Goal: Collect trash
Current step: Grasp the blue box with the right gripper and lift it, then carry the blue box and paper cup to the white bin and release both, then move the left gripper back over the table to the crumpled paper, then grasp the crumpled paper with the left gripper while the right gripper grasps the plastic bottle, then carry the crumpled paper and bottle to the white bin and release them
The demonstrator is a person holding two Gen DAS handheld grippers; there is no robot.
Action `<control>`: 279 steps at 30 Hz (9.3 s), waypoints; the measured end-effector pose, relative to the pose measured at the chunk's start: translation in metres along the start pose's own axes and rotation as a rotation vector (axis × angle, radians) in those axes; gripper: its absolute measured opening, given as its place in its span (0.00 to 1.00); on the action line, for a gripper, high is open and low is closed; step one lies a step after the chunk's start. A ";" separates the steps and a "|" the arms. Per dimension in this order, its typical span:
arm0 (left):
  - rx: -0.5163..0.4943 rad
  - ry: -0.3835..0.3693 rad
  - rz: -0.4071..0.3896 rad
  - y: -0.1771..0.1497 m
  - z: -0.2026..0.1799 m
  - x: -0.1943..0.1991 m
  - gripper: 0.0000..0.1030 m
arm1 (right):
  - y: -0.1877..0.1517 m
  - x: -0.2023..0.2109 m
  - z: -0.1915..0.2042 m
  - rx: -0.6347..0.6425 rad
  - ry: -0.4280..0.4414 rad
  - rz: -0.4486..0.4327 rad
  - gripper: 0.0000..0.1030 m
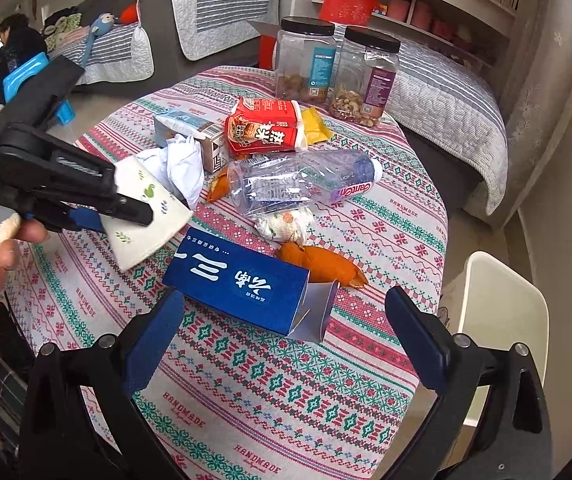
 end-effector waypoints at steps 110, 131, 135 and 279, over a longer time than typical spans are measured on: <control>-0.790 -0.067 -0.159 -0.129 -0.329 -0.082 0.62 | -0.103 0.171 -0.304 -0.962 -0.500 -0.319 0.91; -0.639 0.263 -0.392 -0.016 -0.140 0.046 0.73 | -0.007 0.101 -0.152 -0.580 -0.375 -0.221 0.93; -0.617 0.277 -0.405 -0.010 -0.122 0.057 0.73 | 0.000 0.094 -0.137 -0.552 -0.366 -0.211 0.93; -0.396 0.108 -0.442 0.068 -0.061 0.101 0.37 | 0.085 0.001 -0.034 -0.521 0.089 -0.158 0.53</control>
Point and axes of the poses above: each gripper's, at about its wrist camera, not at the fingertips, and x roughly against the way its jaws point, z to its left, y to its top, the point moved 9 cm from there along -x, roughly the way its jaws point, and after that the axes turned 2 degrees about -z, right-handed, at the moved point
